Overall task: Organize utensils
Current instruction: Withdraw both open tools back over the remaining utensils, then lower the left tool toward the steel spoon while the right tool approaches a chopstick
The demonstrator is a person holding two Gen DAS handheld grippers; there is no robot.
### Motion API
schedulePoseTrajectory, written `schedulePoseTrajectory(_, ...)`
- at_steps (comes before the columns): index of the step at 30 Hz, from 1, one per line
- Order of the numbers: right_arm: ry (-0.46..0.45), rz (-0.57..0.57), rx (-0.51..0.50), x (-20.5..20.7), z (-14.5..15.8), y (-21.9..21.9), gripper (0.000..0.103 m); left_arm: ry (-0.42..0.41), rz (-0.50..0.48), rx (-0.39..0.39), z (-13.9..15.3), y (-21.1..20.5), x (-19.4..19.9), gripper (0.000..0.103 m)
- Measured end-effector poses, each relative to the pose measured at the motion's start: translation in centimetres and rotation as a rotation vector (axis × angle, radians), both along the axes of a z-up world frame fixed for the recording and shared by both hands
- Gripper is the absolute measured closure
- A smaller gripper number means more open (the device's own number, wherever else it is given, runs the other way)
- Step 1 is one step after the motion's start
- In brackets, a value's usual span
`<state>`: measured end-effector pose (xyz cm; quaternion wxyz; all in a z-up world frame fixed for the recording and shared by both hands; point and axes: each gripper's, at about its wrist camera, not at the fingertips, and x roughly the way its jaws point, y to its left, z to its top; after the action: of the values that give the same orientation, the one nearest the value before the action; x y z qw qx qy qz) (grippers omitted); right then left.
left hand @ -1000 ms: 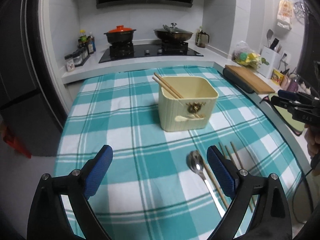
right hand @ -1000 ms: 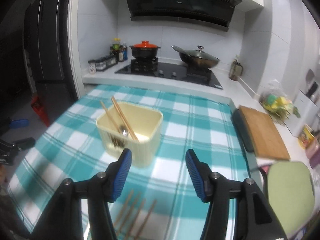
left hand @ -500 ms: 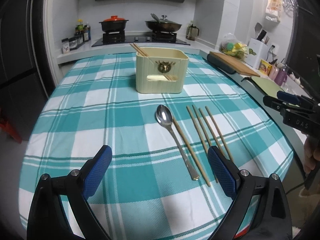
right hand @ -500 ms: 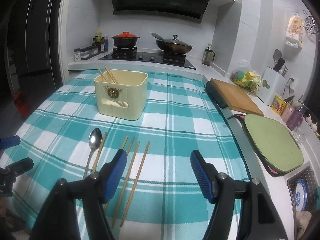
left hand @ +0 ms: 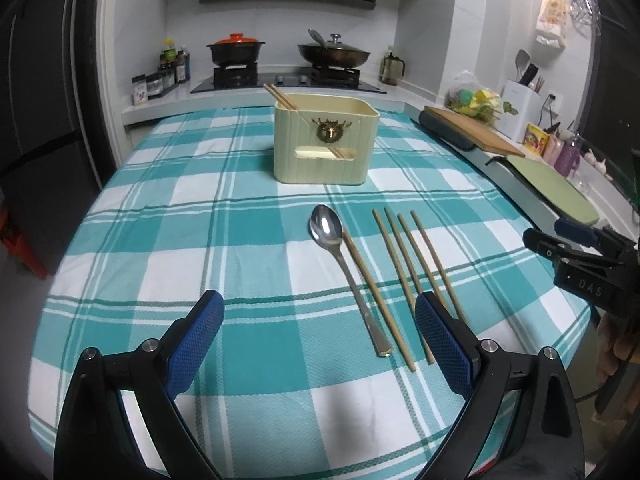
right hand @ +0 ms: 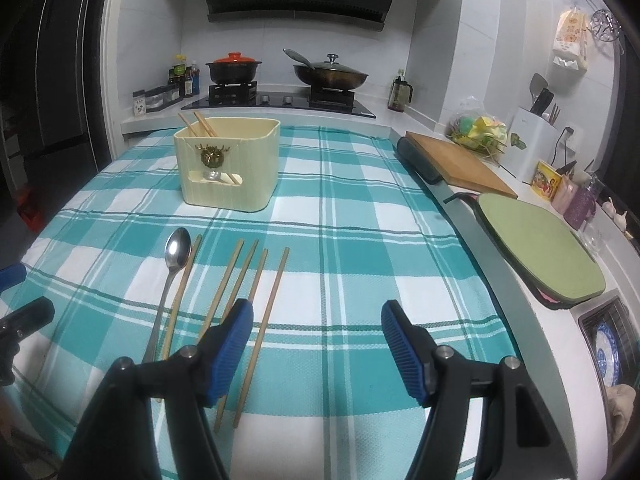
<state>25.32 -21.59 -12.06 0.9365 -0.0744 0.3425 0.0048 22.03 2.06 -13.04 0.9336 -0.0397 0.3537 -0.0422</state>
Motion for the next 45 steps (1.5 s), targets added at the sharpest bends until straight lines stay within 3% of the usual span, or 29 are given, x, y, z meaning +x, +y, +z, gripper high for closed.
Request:
schedulePoseTrajectory(15, 0.011, -0.021, 0.028, -0.3, -2.0, -0.7, 0.035, 0.033, 0.014, -0.009, -1.8, -0.6, 0.3, 0.006)
schedulePoseTrajectory(27, -0.01, -0.011, 0.082, -1.8, -5.3, -1.2, 0.035, 0.071, 0.059, -0.043, -3.7, 0.0, 0.4, 0.006)
schedulePoseTrajectory(45, -0.011, 0.0, 0.116, -1.7, -6.3, -1.0, 0.035, 0.091, 0.088, -0.068, -4.8, 0.5, 1.2, 0.006)
